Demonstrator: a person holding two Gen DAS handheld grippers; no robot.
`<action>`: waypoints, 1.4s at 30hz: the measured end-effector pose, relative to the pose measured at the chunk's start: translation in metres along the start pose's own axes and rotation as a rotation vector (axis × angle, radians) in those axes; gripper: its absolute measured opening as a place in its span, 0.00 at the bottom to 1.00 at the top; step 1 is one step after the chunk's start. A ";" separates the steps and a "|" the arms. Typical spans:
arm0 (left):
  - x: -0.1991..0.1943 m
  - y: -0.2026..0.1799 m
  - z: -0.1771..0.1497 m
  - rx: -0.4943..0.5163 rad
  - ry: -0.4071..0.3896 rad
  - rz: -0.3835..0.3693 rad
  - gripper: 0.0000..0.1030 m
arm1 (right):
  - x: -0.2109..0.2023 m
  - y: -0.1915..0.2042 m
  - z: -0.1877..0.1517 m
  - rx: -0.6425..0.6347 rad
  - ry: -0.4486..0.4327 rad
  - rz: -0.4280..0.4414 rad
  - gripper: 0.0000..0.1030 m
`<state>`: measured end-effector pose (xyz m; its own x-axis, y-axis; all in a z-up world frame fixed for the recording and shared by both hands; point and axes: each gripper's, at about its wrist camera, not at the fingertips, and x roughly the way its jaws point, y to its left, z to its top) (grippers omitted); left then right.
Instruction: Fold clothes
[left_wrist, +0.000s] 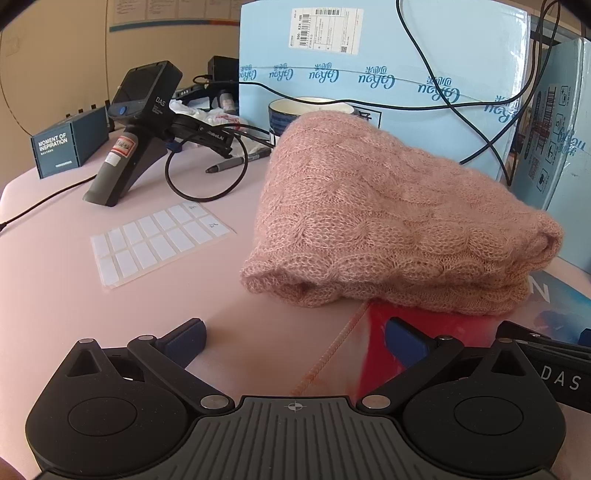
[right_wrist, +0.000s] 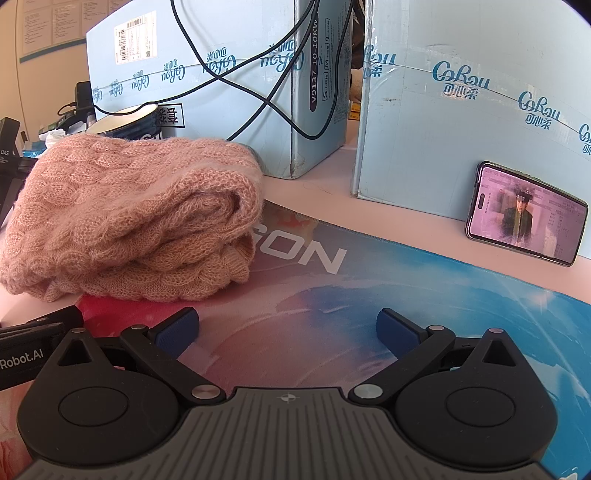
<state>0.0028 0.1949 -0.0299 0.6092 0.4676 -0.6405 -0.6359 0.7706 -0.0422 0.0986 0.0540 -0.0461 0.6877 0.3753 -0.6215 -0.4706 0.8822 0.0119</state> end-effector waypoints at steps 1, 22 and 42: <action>0.000 0.001 0.000 -0.004 0.001 -0.003 1.00 | 0.000 0.000 0.000 0.000 0.000 0.000 1.00; 0.001 0.000 0.000 0.007 0.000 0.005 1.00 | 0.000 0.000 0.000 0.000 -0.001 0.000 1.00; 0.006 -0.003 0.004 -0.025 0.001 0.043 1.00 | 0.000 0.000 0.000 0.000 -0.001 0.000 1.00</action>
<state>0.0105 0.1972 -0.0306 0.5806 0.5000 -0.6426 -0.6731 0.7388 -0.0333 0.0984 0.0539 -0.0458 0.6886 0.3752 -0.6205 -0.4705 0.8823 0.0114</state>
